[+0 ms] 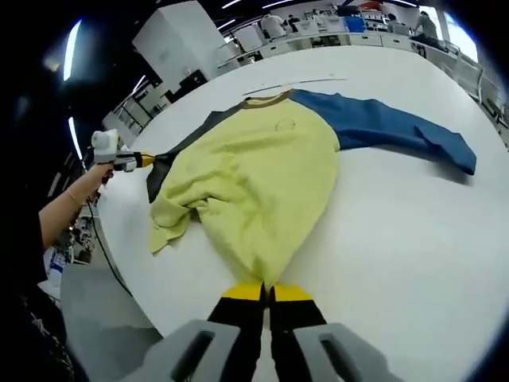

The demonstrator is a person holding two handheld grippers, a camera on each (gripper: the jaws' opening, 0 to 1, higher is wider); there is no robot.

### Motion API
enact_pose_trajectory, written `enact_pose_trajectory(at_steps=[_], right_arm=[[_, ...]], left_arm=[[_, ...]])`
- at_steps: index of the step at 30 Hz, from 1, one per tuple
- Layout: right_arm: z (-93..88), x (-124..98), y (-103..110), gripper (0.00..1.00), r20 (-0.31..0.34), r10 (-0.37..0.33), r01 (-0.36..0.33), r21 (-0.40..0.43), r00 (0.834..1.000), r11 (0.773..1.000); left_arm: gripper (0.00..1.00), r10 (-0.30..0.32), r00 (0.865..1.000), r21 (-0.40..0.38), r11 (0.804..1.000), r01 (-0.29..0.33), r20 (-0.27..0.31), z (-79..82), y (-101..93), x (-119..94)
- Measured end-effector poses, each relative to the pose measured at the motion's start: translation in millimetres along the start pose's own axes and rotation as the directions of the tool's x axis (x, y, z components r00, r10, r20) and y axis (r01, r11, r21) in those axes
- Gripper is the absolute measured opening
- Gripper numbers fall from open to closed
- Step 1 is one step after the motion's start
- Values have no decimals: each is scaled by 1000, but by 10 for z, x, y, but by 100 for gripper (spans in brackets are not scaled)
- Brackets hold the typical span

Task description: Fold the garment on the visible template until the final outline fits inside the template.

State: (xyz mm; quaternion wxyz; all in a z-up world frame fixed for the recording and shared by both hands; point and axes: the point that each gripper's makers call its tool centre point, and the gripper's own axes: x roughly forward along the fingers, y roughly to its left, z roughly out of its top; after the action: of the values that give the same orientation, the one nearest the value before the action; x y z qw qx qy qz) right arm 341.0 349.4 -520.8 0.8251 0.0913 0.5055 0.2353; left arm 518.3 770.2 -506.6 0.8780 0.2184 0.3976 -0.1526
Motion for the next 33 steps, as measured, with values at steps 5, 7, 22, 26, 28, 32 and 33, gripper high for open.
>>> enact_pose_trajectory(at_steps=[5, 7, 22, 26, 28, 32, 33], right_arm=[[-9, 16, -21, 0, 2, 0, 0, 8, 1000, 1000], [-15, 20, -36, 0, 0, -4, 4, 8, 1000, 1000], [106, -38, -104, 20, 87, -61, 56, 58, 994, 997], [132, -87, -90, 30, 96, -86, 81, 51, 992, 995], [133, -96, -86, 35, 100, -94, 89, 55, 991, 995], [106, -101, -74, 42, 105, -112, 106, 61, 988, 993], [98, -99, -67, 43, 106, -113, 107, 60, 988, 992]], left_arm=[[0, 12, 1000, 57, 998, -11, -11, 2, -7, 40], [0, 16, 1000, 66, 998, -16, -10, -1, -12, 43], [22, -17, 994, -64, 998, 25, 111, 167, -224, -231], [29, -46, 987, -90, 994, 60, 151, 191, -366, -349], [32, -56, 984, -111, 991, 75, 168, 192, -419, -395], [40, -100, 968, -167, 976, 140, 231, 209, -640, -531], [41, -107, 967, -172, 974, 148, 230, 196, -676, -546]])
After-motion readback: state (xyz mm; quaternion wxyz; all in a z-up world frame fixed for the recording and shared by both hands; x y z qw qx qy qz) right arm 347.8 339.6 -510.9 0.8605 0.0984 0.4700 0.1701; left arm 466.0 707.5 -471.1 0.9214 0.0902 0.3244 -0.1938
